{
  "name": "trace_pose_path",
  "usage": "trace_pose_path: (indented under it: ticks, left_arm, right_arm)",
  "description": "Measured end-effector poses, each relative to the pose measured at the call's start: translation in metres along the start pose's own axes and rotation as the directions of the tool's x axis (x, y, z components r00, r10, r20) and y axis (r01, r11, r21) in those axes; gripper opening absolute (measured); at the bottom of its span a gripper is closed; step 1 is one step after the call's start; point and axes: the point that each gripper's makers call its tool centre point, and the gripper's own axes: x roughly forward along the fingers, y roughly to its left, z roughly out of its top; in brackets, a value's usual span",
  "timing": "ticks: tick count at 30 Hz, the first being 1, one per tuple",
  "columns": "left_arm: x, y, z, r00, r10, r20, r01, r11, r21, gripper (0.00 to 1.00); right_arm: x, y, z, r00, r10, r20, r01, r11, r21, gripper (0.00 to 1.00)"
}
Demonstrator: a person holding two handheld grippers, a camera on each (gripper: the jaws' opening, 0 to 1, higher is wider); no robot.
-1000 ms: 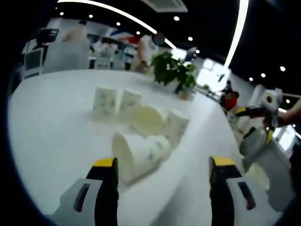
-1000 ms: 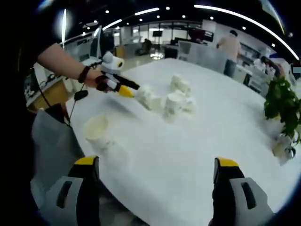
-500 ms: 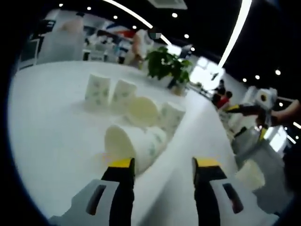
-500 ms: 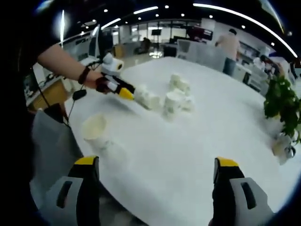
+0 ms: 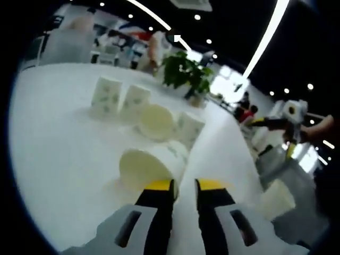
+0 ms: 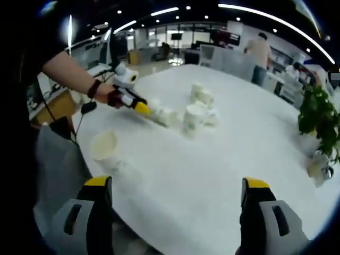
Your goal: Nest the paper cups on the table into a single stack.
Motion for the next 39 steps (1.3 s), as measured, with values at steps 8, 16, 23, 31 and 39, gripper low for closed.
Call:
trace_pose_path:
  ticks: [8,16,23,31,39]
  left_arm:
    - [0.000,-0.002,-0.003,1.000,0.004,0.012,-0.003,0.999,-0.049,0.01]
    - [0.000,-0.010,-0.002,1.000,0.010,0.000,-0.010,0.998,-0.069,0.00]
    - [-0.010,-0.026,0.009,1.000,0.017,-0.004,-0.017,0.999,-0.031,0.00]
    - [-0.033,-0.059,0.026,0.999,0.030,-0.015,-0.030,0.999,-0.011,0.00]
    - [-0.058,-0.116,0.045,0.997,0.013,-0.072,-0.003,0.991,0.134,0.00]
  right_arm:
    - [0.003,0.003,0.000,1.000,0.016,0.001,-0.016,1.000,-0.004,0.99]
    - [0.003,0.003,0.007,1.000,0.020,0.022,-0.019,0.999,-0.028,1.00]
    - [0.002,0.002,0.015,0.998,0.018,0.059,-0.016,0.999,-0.029,1.00]
    - [0.005,0.003,0.014,0.996,0.006,0.085,-0.006,1.000,-0.001,0.98]
    - [0.003,0.010,0.017,0.987,0.028,0.156,-0.030,1.000,0.009,0.98]
